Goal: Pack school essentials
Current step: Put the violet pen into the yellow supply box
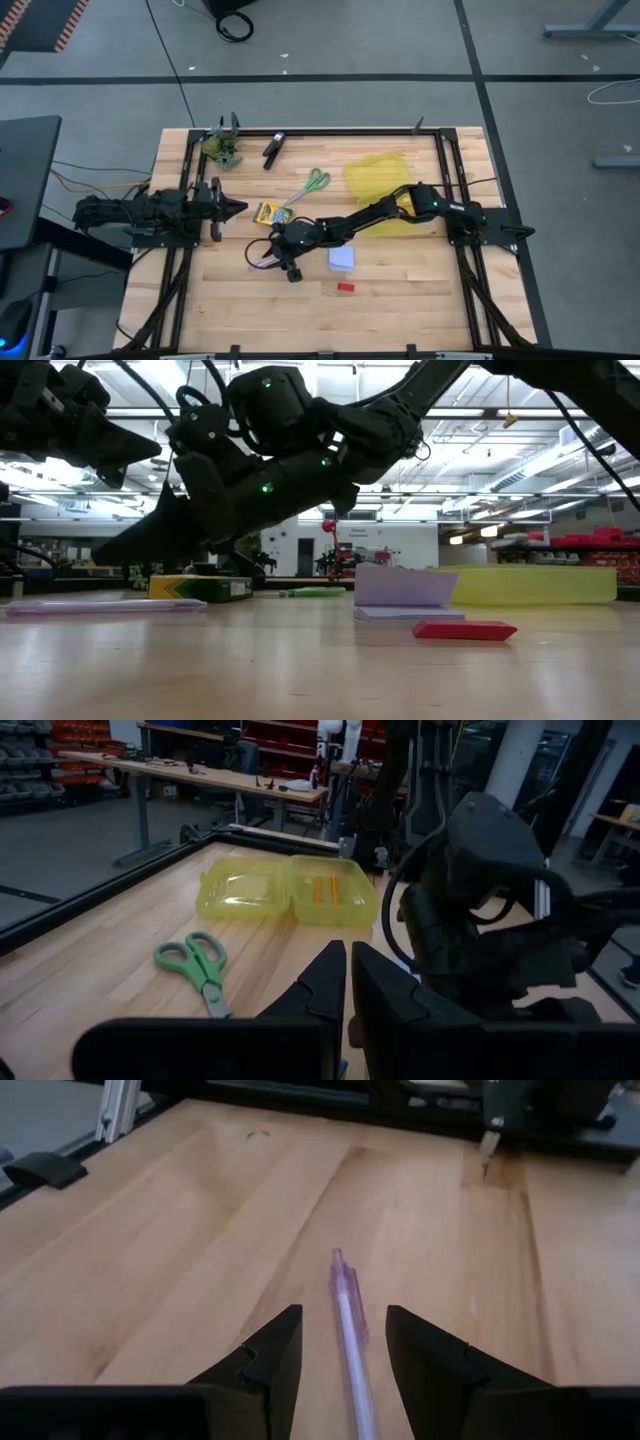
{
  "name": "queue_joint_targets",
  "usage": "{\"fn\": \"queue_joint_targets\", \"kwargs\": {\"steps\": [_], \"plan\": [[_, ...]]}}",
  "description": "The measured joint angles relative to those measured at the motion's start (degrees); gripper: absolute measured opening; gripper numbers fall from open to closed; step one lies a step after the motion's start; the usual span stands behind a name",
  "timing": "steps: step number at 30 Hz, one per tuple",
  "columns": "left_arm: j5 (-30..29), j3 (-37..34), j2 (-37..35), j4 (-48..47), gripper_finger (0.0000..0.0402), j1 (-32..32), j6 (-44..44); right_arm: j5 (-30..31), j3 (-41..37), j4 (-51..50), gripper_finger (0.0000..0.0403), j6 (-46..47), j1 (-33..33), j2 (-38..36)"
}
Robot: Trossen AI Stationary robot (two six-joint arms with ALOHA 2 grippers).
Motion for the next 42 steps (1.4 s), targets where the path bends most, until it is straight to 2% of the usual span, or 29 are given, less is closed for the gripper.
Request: {"fn": "queue_joint_targets", "kwargs": {"steps": [8, 16, 22, 30, 42], "plan": [[0.02, 0.00, 0.00, 0.19, 0.0035, -0.01, -0.01, -0.01, 0.00, -1.86, 0.0185, -0.19, 0.04, 0.00], [0.02, 0.00, 0.00, 0.22, 0.0025, 0.01, -0.01, 0.07, -1.66, -3.04, 0.0185, -2.30, -0.62, -0.02], [0.02, 0.00, 0.00, 0.22, 0.0032, 0.00, -0.01, 0.28, -2.58, -3.54, 0.0175, -1.89, -1.53, -0.02], [0.02, 0.00, 0.00, 0.24, 0.0033, 0.01, -0.01, 0.51, -2.76, -6.00, 0.0141, -1.90, -1.42, -0.15], [0.02, 0.00, 0.00, 0.24, 0.0030, 0.00, -0.01, 1.13, -2.69, -7.52, 0.0054, -2.36, -1.33, -0.26]]}}
